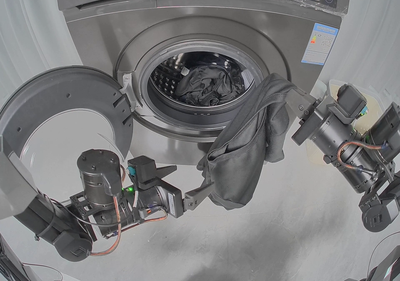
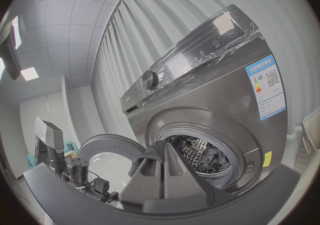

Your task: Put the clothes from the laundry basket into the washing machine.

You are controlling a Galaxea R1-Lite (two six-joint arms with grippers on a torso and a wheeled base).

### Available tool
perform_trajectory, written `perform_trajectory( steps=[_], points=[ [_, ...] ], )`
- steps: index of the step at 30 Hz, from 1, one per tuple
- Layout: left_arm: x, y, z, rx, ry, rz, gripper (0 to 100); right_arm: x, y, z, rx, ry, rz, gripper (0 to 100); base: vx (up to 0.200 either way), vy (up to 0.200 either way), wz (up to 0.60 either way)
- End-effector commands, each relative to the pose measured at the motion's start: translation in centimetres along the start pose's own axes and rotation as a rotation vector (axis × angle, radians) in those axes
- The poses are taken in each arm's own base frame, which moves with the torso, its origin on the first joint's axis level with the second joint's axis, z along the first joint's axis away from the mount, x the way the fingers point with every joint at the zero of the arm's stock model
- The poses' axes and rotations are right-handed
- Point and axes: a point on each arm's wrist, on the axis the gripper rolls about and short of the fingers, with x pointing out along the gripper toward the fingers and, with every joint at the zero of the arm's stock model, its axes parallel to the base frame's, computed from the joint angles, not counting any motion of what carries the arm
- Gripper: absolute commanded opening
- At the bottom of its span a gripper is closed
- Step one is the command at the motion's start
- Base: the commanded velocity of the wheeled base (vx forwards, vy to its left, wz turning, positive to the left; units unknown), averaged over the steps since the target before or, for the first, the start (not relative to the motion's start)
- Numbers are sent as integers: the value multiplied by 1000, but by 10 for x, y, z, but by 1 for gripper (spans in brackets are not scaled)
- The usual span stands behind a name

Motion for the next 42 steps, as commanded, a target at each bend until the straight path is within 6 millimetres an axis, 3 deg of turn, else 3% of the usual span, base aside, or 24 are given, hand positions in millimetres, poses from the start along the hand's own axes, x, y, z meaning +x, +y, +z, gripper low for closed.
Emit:
perform_trajectory(
  steps=[1, 5, 14, 27, 36, 37, 42],
  points=[
    [16, 7, -18, -4, 33, 10, 100, 1, 1, 0, 3, -2, 5, 0, 0, 0, 0],
    [27, 11, -31, -5, 52, 1, 100, 2, 2, 1, 3, -6, 9, 0, 0, 0, 0],
    [54, 16, -39, -3, 19, -39, 100, 3, 3, 1, 4, -9, 11, 0, 0, 0, 0],
    [69, 11, -32, 6, -22, -112, 100, 4, 4, -2, 8, -3, 12, 0, 0, 0, 0],
    [93, 15, -39, 12, -63, -119, 100, 4, 5, -2, 8, -4, 12, 0, 0, 0, 0],
    [95, 15, -40, 11, -69, -120, 0, 4, 5, -2, 8, -4, 10, 0, 0, 0, 0],
    [100, 13, -39, 17, -101, -123, 0, 4, 4, -2, 8, -4, 9, 0, 0, 0, 0]
  ],
)
